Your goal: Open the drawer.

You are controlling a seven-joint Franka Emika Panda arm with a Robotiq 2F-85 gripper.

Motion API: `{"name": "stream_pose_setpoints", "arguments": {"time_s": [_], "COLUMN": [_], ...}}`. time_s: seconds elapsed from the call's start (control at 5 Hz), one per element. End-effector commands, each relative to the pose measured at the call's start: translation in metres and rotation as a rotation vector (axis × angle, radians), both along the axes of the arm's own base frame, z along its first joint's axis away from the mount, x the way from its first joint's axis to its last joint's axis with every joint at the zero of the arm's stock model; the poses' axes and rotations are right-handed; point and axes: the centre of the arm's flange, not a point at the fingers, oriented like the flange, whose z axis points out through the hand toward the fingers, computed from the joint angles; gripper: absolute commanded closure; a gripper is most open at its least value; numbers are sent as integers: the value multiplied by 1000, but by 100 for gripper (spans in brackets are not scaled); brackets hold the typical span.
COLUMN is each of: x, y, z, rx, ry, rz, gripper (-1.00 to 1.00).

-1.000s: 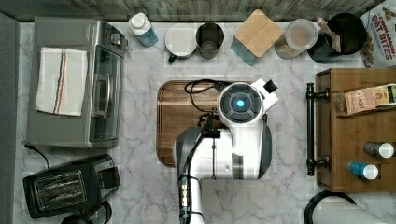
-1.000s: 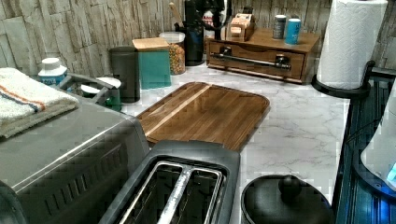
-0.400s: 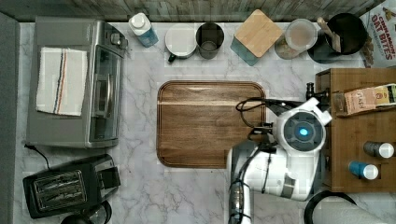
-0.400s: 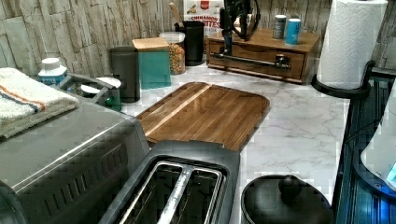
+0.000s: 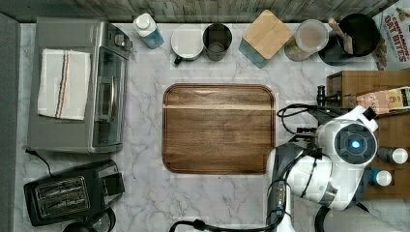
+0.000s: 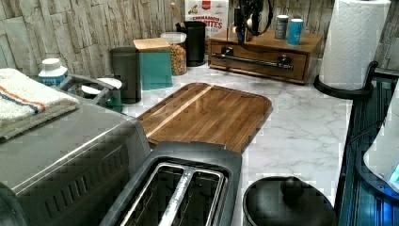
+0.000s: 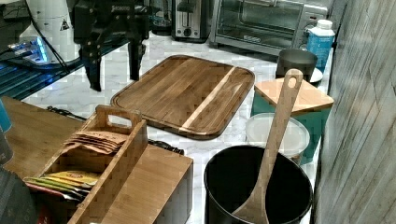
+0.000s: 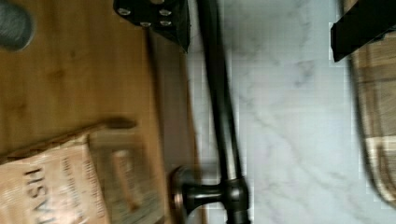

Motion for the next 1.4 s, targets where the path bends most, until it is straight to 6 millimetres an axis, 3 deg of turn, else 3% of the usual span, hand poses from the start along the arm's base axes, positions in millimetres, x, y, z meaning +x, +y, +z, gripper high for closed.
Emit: {"name": "stream_pose_setpoints", "arguments": {"time_s": [0.2, 1.2, 1.4], "x": [32, 18, 11], "y": [-25, -32, -19], "z": [22, -57, -62], "rx": [-3, 11, 4], "ry": [-72, -87, -72], "rz": [164, 150, 103], "gripper": [-100, -100, -100]}}
